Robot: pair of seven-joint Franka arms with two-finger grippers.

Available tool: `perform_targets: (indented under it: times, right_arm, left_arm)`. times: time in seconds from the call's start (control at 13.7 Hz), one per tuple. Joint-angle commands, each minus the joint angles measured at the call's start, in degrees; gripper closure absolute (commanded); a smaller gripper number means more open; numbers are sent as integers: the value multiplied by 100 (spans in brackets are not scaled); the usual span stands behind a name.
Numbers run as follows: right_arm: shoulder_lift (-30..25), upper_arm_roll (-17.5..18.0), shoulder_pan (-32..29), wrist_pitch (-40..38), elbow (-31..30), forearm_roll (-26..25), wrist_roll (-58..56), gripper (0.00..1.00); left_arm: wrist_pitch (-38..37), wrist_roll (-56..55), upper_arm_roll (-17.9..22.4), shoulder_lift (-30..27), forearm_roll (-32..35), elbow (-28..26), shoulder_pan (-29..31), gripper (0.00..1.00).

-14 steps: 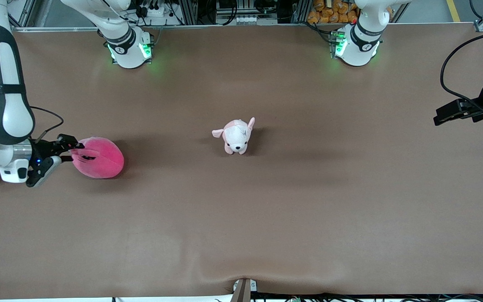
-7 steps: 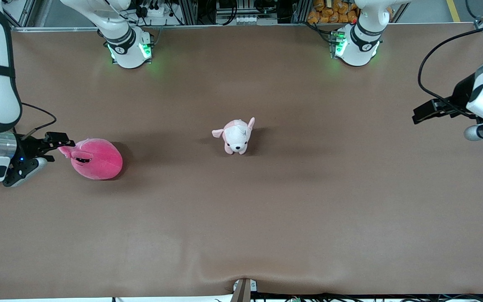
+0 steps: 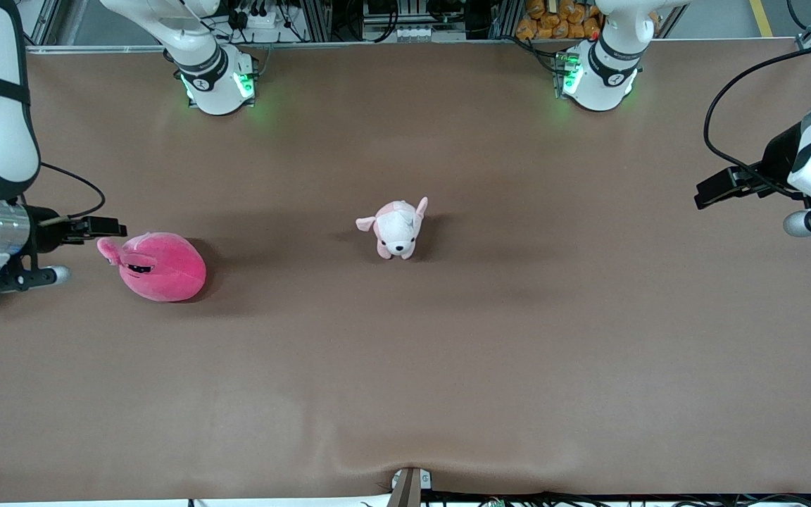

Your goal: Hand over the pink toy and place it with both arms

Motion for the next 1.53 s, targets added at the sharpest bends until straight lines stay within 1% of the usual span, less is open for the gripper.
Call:
perform_targets:
  times: [0.0,0.07,0.15,0.44,0.73,0.95,1.09,1.31,1.46]
  right_arm:
    - [-737,-12,16,187,-712,-292,143,0]
    - [-878,-3,25,222,-810,-355,257,0]
    - [-897,14,25,196,-776,-355,536,0]
    - [-889,23,314,126,-452,-347,1767,0]
    - [-976,23,323,-260,110,-285,1822,0]
    - [-1511,15,323,-313,16,-276,1787,0]
    - [-1767,15,323,-462,-29,-276,1769,0]
    - [-1733,23,341,-1068,514,-268,1988,0]
    - [-1724,41,428,-1332,805,-267,2261,0]
  left_arm:
    - [39,59,-5,-146,90,-43,25,0]
    - [39,50,-5,-137,64,-43,34,0]
    - [39,50,-5,-146,90,-43,16,0]
    - [-22,41,-14,-172,108,-17,7,0]
    - [-93,103,-14,-189,108,-17,34,0]
    - [-128,479,-22,-242,161,-17,16,0]
    - [-259,954,-31,-435,91,-78,16,0]
    - [-216,982,-40,-751,47,-350,43,0]
    - [-155,982,-31,-892,-76,-482,51,0]
